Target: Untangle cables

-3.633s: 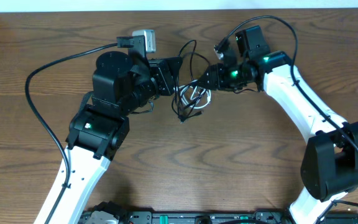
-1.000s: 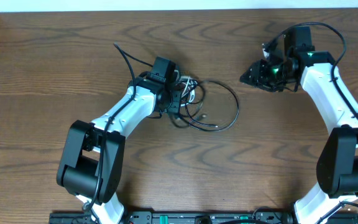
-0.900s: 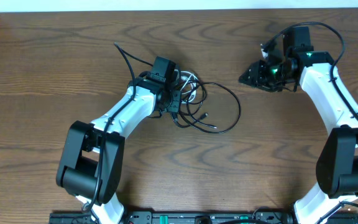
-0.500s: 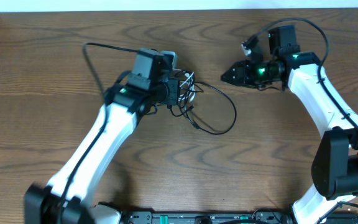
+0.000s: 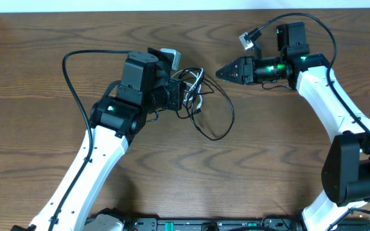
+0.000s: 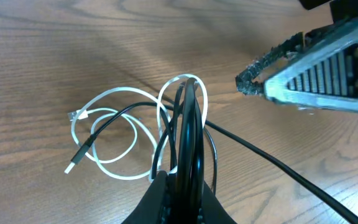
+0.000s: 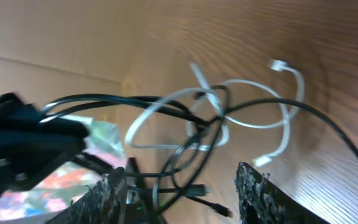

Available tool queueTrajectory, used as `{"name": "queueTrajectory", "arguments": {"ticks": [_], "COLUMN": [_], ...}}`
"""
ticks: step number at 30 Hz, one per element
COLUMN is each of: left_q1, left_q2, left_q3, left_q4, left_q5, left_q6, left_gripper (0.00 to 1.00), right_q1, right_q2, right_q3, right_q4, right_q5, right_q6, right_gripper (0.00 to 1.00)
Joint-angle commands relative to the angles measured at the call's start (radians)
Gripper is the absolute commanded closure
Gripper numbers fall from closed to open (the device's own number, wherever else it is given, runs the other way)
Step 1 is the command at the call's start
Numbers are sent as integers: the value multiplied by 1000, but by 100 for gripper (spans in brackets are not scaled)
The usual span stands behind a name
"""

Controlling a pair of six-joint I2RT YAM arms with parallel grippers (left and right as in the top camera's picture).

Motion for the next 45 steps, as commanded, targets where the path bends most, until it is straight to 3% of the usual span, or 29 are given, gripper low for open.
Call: {"name": "queueTrajectory", "arguments": {"ticks": [1,15,17,19,21,23,37,41,45], "left_q1": [-2,-2,-2,-2,-1,-1,1,0,0], "left_q2": [12,13,13,13,13,13,13,13,13], "left_q3": [6,6,6,6,6,6,6,6,6], "left_q4": [5,-1,-9,-19,-28,-32,-109,-122,-166], "left_q5": [16,17,17,16,16,8,-179,-167,-168], "left_q6": [-1,-24,-24,-24,-23,-23,-23,-23,13], "left_gripper": [92,93,93,93,92,92,93,92,92], "right_q1": [25,263,281,293,294,283,-62,-185,-334], "right_q2": [-22,-6,-6,-6,-6,-7,-150,-198,-211], "right_q3": [-4,-4,-4,-4,-4,-4,-4,-4,-4], "right_q4": [3,128,132,131,124,115,148,121,6], "right_q5": [-87,359,406,452,487,492,-92,-78,76], "right_q6": [-16,416,444,455,455,452,328,339,309], "right_gripper": [48,56,62,75,96,99,99,99,99]}}
